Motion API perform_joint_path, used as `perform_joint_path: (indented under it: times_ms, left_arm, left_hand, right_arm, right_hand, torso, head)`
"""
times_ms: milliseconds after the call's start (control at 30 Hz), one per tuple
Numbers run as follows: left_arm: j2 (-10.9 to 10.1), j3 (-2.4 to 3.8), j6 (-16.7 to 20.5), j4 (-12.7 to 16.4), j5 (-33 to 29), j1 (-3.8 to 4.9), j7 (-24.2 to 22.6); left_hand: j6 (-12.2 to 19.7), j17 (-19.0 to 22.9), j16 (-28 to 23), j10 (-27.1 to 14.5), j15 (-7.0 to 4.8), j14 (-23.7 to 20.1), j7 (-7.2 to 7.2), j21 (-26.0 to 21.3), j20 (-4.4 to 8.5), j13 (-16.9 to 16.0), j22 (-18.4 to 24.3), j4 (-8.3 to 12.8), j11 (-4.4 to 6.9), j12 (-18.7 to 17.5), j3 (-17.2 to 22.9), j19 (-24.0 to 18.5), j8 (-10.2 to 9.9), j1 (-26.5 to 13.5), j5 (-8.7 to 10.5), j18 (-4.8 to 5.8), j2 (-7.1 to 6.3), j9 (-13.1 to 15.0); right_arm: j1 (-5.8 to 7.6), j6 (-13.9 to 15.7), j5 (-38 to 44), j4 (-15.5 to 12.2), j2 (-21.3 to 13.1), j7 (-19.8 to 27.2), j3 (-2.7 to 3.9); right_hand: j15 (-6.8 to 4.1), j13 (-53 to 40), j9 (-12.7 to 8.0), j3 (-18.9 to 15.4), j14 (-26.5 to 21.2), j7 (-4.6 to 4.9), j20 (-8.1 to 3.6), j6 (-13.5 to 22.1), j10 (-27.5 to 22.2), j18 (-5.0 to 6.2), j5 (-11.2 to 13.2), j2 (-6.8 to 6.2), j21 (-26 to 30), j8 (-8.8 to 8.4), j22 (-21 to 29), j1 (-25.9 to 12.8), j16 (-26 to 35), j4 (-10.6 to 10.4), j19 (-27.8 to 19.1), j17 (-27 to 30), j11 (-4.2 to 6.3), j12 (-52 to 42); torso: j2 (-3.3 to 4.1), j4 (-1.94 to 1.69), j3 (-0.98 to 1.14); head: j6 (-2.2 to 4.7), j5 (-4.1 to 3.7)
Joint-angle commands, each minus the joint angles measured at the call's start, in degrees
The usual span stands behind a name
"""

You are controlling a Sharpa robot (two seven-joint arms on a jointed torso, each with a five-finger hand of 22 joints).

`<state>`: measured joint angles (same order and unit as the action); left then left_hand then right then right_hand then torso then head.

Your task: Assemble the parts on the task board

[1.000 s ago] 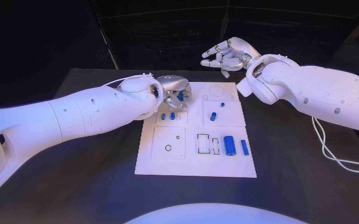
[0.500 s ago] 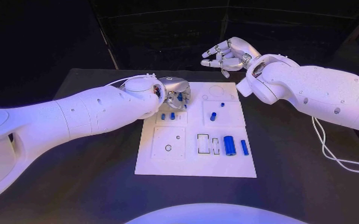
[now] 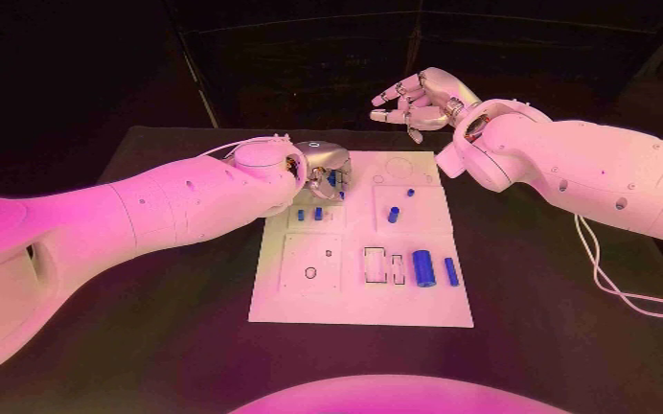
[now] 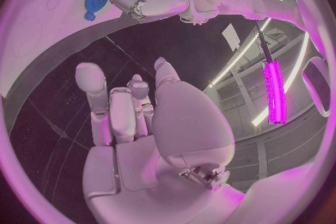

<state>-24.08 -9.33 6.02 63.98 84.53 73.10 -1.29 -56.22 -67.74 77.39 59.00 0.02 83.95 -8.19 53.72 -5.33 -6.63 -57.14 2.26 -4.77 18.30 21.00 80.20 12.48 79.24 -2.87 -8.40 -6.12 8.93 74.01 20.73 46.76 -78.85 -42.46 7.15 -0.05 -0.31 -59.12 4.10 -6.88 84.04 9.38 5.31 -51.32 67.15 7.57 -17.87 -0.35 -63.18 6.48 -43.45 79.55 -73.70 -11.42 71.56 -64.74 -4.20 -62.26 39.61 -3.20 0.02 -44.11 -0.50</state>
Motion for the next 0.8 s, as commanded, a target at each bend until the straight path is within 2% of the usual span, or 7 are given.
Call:
perform_joint_path:
  times_ms: [33,567,800]
  left_arm:
    - [0.4,0.05,-2.3,-0.4,0.7,0.05,0.7]
    - [1.3,0.05,-5.8,-1.5,0.8,0.02,1.1]
    - [1.4,0.05,-5.9,-1.5,0.8,-0.01,1.3]
  left_hand:
    - [-0.7,0.1,0.2,0.7,-0.27,1.3,0.05,0.3,-0.03,0.2,-0.2,-0.1,0.09,-0.5,0.4,0.3,-0.3,-0.1,0.01,0.92,0.40,-0.2]
    - [-1.6,0.7,0.1,1.7,-0.41,1.2,0.29,1.0,0.04,0.8,-1.0,-0.1,0.31,-1.0,1.4,0.4,-0.5,-0.5,0.01,1.01,0.65,-0.5]
    - [-3.2,0.7,0.4,4.2,-0.74,1.2,0.41,1.9,0.28,1.4,-2.0,0.7,0.71,-1.6,3.6,0.4,-0.8,0.3,0.01,1.12,1.45,-1.0]
  right_arm:
    - [0.10,0.0,0.1,0.0,0.1,0.5,0.03]
    - [0.10,0.0,0.1,0.0,0.3,0.5,0.03]
    - [0.10,0.0,0.1,0.0,0.4,0.6,0.03]
  right_hand:
    - [-0.18,0.0,0.0,-0.5,0.9,-0.03,0.15,0.3,-0.4,0.67,-0.3,0.50,0.2,0.36,0.0,0.0,0.3,0.0,0.0,-0.1,-0.05,-0.1]
    - [-0.18,0.0,0.0,-0.5,0.9,-0.03,0.15,0.3,-0.4,0.67,-0.3,0.50,0.2,0.36,0.0,0.0,0.3,0.0,0.0,-0.1,-0.05,-0.1]
    - [-0.18,0.0,0.0,-0.5,0.9,-0.03,0.15,0.3,-0.4,0.67,-0.3,0.50,0.2,0.36,0.0,0.0,0.3,0.0,0.0,-0.1,-0.05,-0.1]
  torso:
    - [0.00,-0.01,0.00]
    - [0.00,0.01,-0.01]
    - [-0.01,-0.02,-0.04]
  head:
    - [-0.07,-0.01]
    - [-0.22,-0.04]
    - [-0.30,-0.06]
